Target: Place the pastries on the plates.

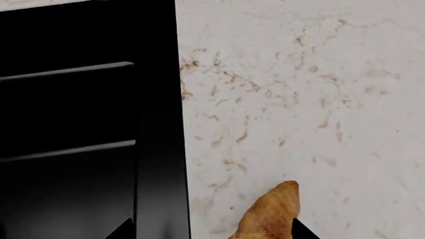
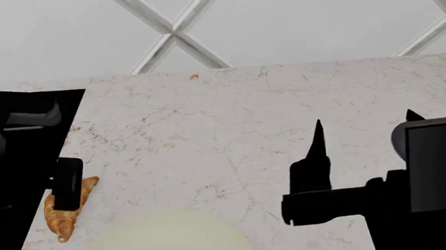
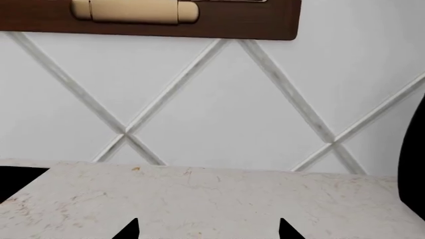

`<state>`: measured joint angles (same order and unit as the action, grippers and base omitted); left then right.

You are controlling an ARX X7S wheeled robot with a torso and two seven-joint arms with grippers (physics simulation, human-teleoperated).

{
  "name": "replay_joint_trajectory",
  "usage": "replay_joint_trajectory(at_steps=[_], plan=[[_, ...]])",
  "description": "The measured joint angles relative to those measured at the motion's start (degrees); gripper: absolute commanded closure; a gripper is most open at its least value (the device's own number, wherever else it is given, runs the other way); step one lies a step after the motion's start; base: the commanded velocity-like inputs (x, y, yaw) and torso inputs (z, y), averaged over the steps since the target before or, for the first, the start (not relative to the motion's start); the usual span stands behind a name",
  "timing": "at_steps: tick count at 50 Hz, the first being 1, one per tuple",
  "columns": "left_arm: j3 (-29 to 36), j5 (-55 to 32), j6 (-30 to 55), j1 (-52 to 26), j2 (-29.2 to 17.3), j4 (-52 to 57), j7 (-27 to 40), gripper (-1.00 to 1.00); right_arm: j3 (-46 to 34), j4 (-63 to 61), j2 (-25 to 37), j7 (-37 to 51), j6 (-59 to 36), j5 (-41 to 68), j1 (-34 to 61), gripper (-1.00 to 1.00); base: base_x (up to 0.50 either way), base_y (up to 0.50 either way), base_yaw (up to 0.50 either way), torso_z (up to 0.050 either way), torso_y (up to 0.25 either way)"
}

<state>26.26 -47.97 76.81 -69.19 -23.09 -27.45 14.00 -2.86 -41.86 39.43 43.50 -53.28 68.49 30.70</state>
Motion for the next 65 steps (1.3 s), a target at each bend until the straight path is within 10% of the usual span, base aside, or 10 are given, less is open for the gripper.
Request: replay_joint_trajectory(at_steps=[33, 34, 51, 65], plan=[[-4.93, -6.70, 5.84, 9.71, -1.29, 12.49, 6.99, -1.00, -0.70, 0.03, 0.09, -0.41, 0.52, 0.71, -0.91, -1.00, 0.00, 0.00, 0.00, 0.000, 0.000], [-5.07, -6.74, 5.72, 9.92, -1.32, 12.70, 7.03, 1.00, -0.70, 0.00, 0.11, -0.33, 0.48, 0.83, -0.89, -1.00, 0.00, 0.00, 0.00, 0.000, 0.000], [-7.42, -9.56, 6.38, 11.77, -1.71, 15.29, 10.06, 1.00, -0.20, -0.63, 0.73, 0.72, 0.29, 2.70, -1.20, -1.00, 0.00, 0.00, 0.00, 0.000, 0.000], [-15.52, -48.64, 7.07, 10.50, -8.83, 31.39, 41.87, 1.00, -1.39, -0.23, -0.63, -3.05, 3.69, -1.69, -1.97, -1.00, 0.00, 0.00, 0.00, 0.000, 0.000]])
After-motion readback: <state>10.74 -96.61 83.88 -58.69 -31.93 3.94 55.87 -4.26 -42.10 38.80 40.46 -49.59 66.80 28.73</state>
